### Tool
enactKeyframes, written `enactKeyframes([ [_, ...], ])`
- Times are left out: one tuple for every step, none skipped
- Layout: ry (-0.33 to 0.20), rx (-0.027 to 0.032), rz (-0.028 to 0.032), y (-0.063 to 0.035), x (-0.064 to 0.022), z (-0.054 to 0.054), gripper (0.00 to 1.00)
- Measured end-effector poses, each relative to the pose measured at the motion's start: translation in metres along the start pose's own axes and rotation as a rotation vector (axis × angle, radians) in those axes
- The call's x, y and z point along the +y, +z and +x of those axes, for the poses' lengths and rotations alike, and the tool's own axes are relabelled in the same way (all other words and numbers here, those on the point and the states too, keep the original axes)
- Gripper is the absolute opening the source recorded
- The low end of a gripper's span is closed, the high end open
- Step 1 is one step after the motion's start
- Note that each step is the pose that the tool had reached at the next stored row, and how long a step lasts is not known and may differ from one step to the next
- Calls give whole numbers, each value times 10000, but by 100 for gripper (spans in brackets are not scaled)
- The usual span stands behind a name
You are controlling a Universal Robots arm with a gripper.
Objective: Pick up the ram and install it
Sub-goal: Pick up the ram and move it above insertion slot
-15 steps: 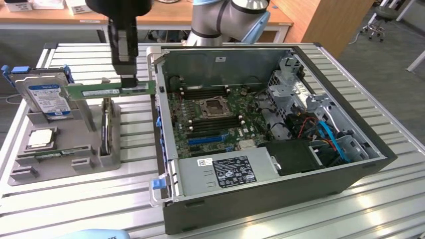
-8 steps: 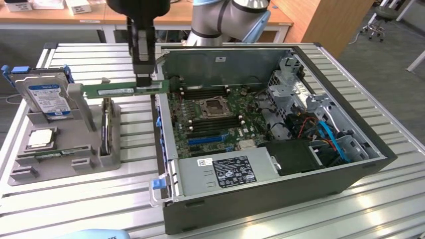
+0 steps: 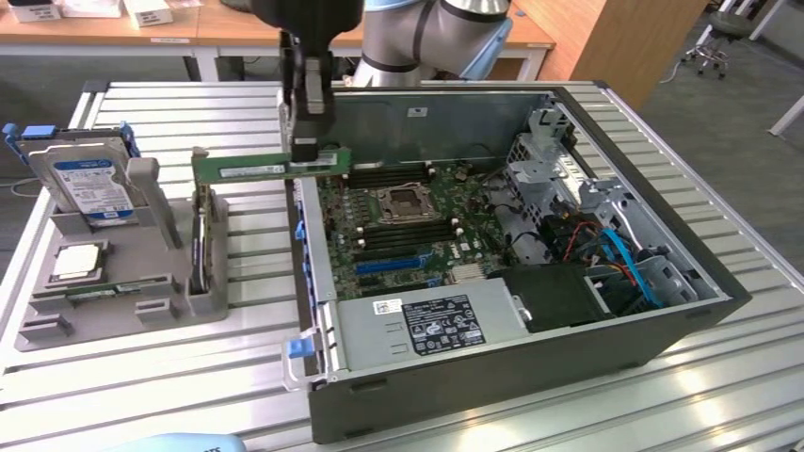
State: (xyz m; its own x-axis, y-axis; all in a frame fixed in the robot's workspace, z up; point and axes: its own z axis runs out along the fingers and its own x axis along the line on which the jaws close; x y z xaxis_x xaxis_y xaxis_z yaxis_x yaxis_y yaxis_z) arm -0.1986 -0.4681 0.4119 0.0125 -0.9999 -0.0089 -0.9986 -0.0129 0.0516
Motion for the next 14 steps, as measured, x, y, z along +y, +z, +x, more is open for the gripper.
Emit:
enactKeyframes([
  [-1, 0, 0, -2, -33, 0, 12],
  [-1, 0, 0, -4, -67, 1, 12],
  [-3, 0, -1, -5, -100, 2, 12],
  [-2, 0, -1, -7, -135, 2, 12],
  [-2, -1, 0, -8, -167, 2, 12],
  [-2, -1, 0, -10, -203, 2, 12],
  [-3, 0, 0, -12, -236, 3, 12],
  [-3, -1, 0, -14, -270, 3, 12],
  [-5, 0, 0, -16, -305, 4, 12],
  [-2, 1, 0, -18, -336, 4, 12],
  [-2, 0, -1, -19, -369, 4, 12],
  [-3, 1, -1, -21, -402, 5, 12],
  [-4, 0, 0, -22, -435, 6, 12],
  [-5, 1, 0, -25, -471, 6, 12],
])
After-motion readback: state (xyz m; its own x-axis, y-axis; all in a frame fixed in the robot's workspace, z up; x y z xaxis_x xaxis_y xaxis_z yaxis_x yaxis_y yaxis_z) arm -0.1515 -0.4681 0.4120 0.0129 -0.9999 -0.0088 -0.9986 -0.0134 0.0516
